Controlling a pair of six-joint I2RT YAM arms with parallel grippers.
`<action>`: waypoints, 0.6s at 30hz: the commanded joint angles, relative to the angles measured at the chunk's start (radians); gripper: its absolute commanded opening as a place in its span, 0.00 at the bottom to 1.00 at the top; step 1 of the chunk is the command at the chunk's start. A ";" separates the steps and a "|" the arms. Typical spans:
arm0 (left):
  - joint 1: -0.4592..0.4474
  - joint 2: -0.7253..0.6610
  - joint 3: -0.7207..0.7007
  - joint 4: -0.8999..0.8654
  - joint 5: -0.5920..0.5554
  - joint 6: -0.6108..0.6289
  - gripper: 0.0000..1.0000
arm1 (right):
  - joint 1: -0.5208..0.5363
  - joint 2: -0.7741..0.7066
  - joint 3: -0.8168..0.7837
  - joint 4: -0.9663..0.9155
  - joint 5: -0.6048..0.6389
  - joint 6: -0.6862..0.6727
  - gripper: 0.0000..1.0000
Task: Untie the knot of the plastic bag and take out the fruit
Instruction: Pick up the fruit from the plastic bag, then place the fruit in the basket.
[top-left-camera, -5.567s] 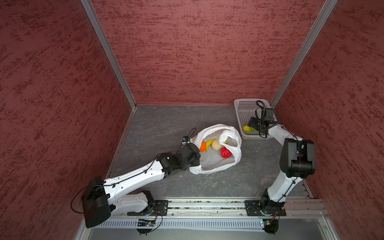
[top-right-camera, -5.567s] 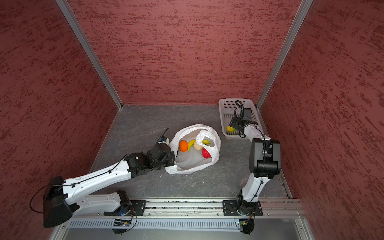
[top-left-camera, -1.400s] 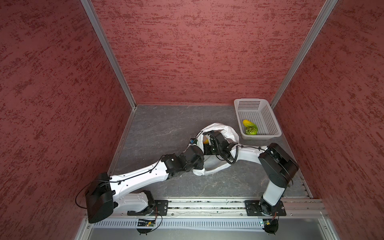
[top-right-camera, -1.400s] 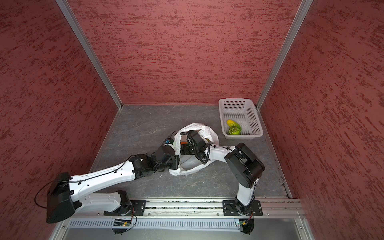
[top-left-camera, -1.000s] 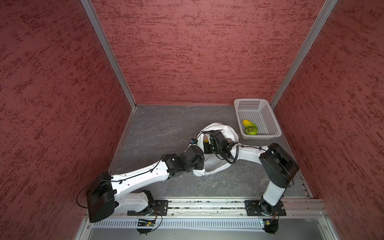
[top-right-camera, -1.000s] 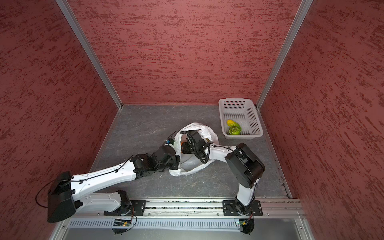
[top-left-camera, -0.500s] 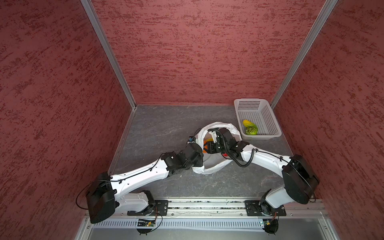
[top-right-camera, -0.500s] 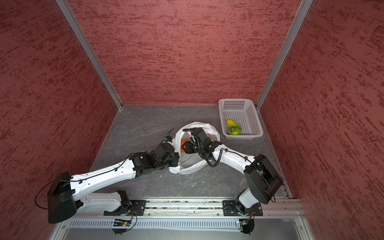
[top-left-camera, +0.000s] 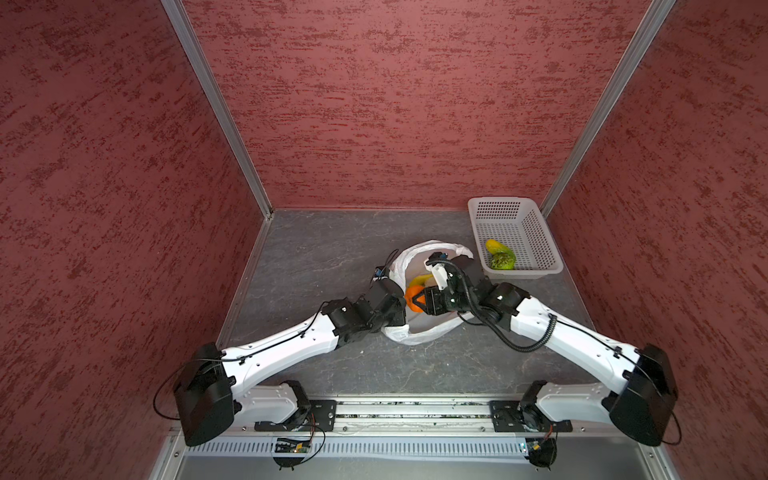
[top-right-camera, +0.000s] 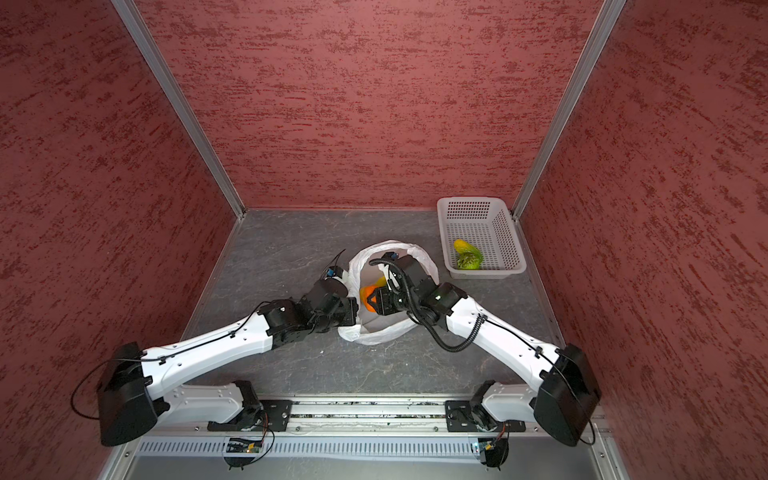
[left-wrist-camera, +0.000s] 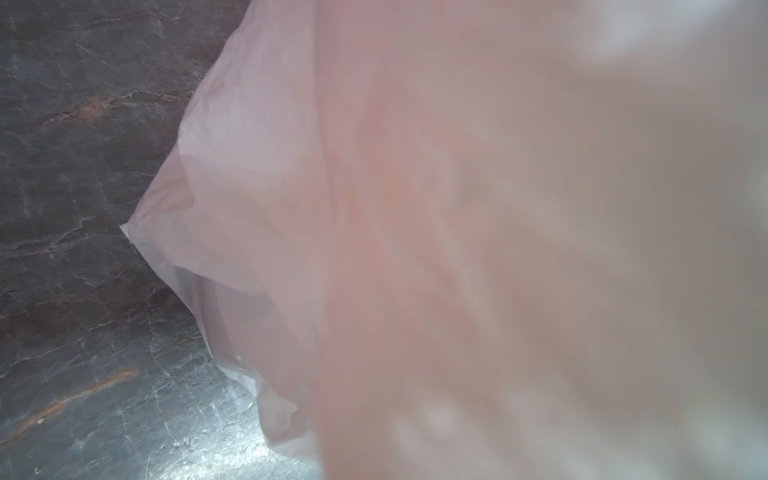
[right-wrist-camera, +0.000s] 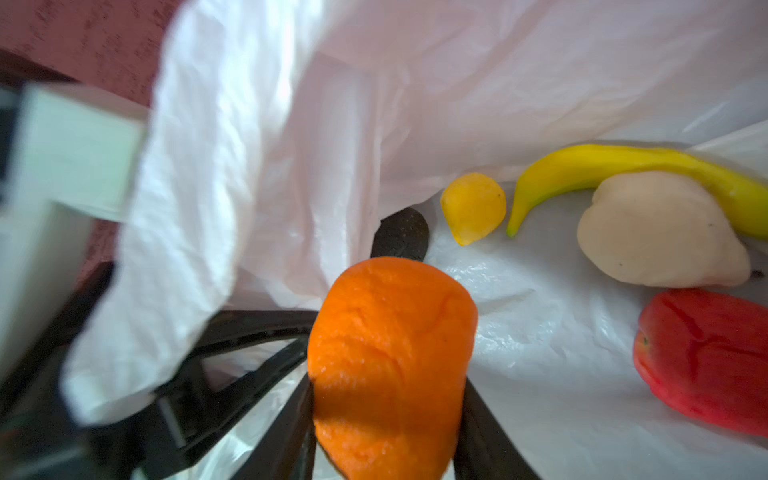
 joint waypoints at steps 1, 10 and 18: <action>0.004 0.009 -0.004 -0.002 -0.008 -0.007 0.00 | 0.002 -0.051 0.078 -0.093 0.025 0.015 0.38; 0.005 0.004 -0.026 0.002 -0.015 -0.023 0.00 | -0.042 -0.048 0.281 -0.172 0.076 0.003 0.38; -0.002 -0.012 -0.032 -0.009 -0.024 -0.013 0.00 | -0.254 -0.033 0.353 -0.110 0.094 -0.020 0.38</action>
